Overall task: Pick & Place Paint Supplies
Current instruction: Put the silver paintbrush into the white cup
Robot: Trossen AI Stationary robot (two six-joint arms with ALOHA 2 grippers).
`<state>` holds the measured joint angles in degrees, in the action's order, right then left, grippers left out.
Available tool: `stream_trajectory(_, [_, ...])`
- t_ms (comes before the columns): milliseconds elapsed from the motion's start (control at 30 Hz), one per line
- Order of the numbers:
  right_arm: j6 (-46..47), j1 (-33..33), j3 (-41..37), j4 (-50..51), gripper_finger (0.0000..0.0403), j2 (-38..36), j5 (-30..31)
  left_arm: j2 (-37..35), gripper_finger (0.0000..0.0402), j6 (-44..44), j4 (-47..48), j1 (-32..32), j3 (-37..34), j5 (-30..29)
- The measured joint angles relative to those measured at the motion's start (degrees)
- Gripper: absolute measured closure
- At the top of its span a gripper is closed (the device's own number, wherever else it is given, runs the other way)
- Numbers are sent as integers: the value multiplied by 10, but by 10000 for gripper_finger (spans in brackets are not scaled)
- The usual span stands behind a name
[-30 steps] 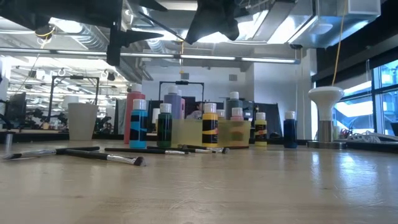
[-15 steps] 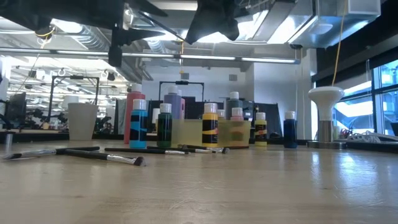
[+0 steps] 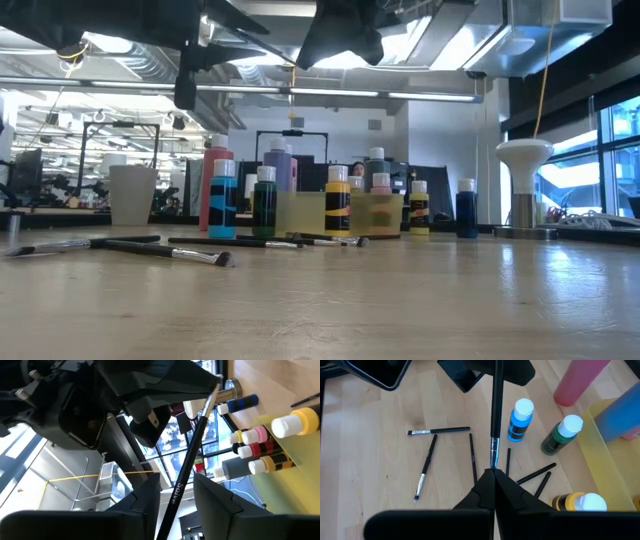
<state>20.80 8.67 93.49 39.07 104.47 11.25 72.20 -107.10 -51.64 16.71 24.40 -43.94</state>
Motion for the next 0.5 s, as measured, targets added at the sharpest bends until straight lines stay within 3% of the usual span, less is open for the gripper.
stream_trajectory(500, [-3,-1,0,-11,403,0,-4,1,390,-6,23,0,0,-36])
